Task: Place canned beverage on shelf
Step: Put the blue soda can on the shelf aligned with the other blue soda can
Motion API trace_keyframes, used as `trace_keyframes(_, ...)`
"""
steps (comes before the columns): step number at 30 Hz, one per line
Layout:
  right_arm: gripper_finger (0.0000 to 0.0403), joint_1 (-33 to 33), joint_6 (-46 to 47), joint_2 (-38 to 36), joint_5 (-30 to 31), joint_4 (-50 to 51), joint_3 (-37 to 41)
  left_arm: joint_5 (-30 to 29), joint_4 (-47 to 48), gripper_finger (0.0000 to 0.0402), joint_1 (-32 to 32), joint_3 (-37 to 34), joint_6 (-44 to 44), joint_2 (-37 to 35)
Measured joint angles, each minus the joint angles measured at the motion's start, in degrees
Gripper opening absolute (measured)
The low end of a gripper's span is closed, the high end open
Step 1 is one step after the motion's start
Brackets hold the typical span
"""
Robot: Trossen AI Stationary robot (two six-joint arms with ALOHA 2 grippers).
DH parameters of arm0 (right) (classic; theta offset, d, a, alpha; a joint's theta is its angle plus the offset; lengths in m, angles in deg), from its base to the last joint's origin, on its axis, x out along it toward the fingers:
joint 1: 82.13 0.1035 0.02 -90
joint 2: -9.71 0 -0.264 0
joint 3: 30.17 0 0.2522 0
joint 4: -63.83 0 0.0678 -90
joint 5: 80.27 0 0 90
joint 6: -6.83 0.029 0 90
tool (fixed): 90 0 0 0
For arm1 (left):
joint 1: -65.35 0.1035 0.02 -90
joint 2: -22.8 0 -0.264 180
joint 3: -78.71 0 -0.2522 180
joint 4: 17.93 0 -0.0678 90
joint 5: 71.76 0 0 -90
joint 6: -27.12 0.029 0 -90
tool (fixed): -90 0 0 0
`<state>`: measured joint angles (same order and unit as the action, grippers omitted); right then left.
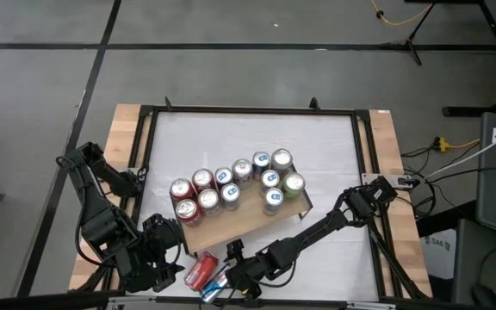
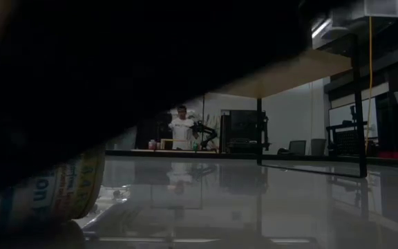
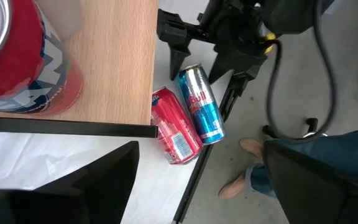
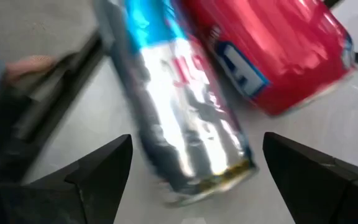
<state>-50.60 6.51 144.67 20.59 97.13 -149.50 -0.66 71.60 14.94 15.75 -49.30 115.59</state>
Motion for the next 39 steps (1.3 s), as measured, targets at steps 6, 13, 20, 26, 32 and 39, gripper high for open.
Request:
trace_keyframes(6,0.0351,-0.09,0.0,0.22,0.08,-0.36,0.0,0.01,0.0,0.0332,0.0,0.0,0.0,0.0)
trace_keyframes(13,0.0319,-0.05,0.0,1.12,-0.35,-0.91,-0.02,0.03,0.02,0.0332,0.02,0.0,0.0,0.0)
trace_keyframes(20,0.0261,-0.05,0.0,1.68,-1.43,-2.88,-0.03,0.05,0.02,0.0332,0.02,0.0,0.0,0.0)
trace_keyframes(26,0.0244,-0.05,0.0,1.68,-1.43,-2.97,-0.03,0.05,0.02,0.0332,0.02,0.0,0.0,0.0)
trace_keyframes(32,0.0248,0.02,0.0,1.24,-1.39,-2.35,0.0,0.07,0.02,0.0332,0.02,0.0,0.02,0.0)
trace_keyframes(39,0.0246,0.0,0.03,-0.28,-1.44,4.87,-3.52,0.07,0.02,0.0332,0.01,0.0,0.04,0.0)
